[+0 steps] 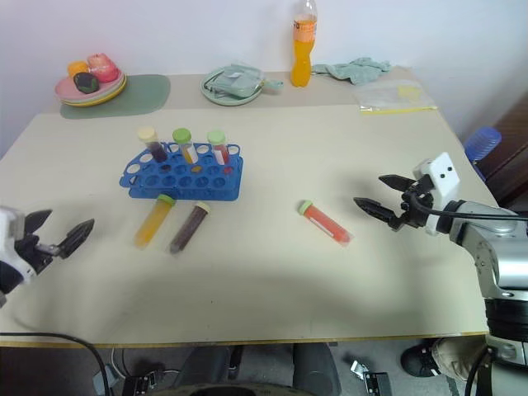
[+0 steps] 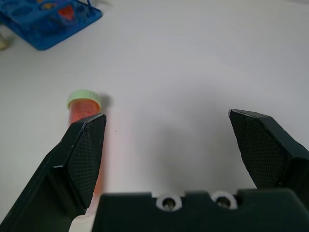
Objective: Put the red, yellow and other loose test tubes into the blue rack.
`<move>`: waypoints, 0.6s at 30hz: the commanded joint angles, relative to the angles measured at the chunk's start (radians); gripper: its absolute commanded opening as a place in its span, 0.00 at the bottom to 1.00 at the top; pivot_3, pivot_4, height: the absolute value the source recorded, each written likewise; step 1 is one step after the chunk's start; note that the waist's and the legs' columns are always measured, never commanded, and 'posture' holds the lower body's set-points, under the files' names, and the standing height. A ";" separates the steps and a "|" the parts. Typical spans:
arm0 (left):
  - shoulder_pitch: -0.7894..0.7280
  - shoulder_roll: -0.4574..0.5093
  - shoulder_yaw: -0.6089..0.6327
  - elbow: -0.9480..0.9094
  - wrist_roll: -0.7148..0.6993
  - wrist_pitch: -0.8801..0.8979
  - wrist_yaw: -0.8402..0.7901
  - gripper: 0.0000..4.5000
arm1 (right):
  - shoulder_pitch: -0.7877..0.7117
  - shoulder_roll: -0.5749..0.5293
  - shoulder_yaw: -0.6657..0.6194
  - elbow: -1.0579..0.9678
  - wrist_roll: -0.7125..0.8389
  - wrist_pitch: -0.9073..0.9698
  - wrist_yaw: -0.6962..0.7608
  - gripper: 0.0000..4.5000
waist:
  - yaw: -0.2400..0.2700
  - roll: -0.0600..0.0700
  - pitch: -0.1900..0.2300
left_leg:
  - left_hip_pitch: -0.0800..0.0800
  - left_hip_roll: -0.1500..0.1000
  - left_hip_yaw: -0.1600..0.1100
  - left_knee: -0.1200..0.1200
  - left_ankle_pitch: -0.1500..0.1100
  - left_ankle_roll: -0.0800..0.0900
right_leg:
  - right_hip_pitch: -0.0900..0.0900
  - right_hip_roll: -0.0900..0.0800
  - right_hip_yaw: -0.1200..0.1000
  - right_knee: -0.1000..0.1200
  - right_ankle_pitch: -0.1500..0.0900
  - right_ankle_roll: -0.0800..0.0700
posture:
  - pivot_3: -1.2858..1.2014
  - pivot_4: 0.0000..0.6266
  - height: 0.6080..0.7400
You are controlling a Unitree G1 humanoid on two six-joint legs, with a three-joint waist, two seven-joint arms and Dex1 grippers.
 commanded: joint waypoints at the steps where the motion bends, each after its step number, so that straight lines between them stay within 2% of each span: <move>1: -0.043 -0.001 -0.070 -0.080 -0.054 0.028 -0.011 0.99 | -0.022 -0.031 0.055 -0.171 -0.021 0.085 -0.051 1.00 | 0.000 0.000 0.000 | 0.000 0.000 0.000 0.001 0.000 0.000 | 0.000 0.000 0.000 0.000 0.000 0.000 | 0.52 0.24 1.00; 5: -0.073 0.043 -0.227 -0.093 0.004 -0.029 -0.099 0.99 | -0.070 -0.048 0.127 -0.326 0.023 0.294 -0.102 1.00 | -0.003 0.001 0.000 | 0.000 0.000 0.000 0.002 -0.001 0.001 | 0.001 0.000 0.000 0.000 0.000 0.000 | 0.52 0.24 1.00; 8: -0.163 0.065 -0.357 -0.085 0.023 -0.056 -0.165 0.99 | -0.189 -0.044 0.237 -0.358 -0.001 0.523 -0.186 1.00 | -0.001 0.001 0.000 | 0.000 0.000 0.000 0.003 -0.001 0.001 | 0.001 0.001 0.000 0.001 0.000 -0.001 | 0.52 0.24 1.00; 13: -0.258 0.069 -0.480 -0.077 0.039 -0.072 -0.231 0.99 | -0.349 -0.002 0.348 -0.332 0.004 0.722 -0.237 1.00 | 0.000 0.001 0.000 | -0.001 0.000 -0.001 0.004 -0.001 0.002 | 0.001 0.001 0.000 -0.001 0.001 -0.001 | 0.52 0.24 1.00; 18: -0.254 0.040 -0.625 -0.107 0.091 -0.105 -0.257 0.99 | -0.504 0.064 0.465 -0.217 0.002 0.962 -0.283 1.00 | -0.007 0.001 0.000 | -0.006 0.000 0.000 0.004 -0.001 0.001 | -0.005 0.001 0.000 0.001 0.001 -0.001 | 0.52 0.24 1.00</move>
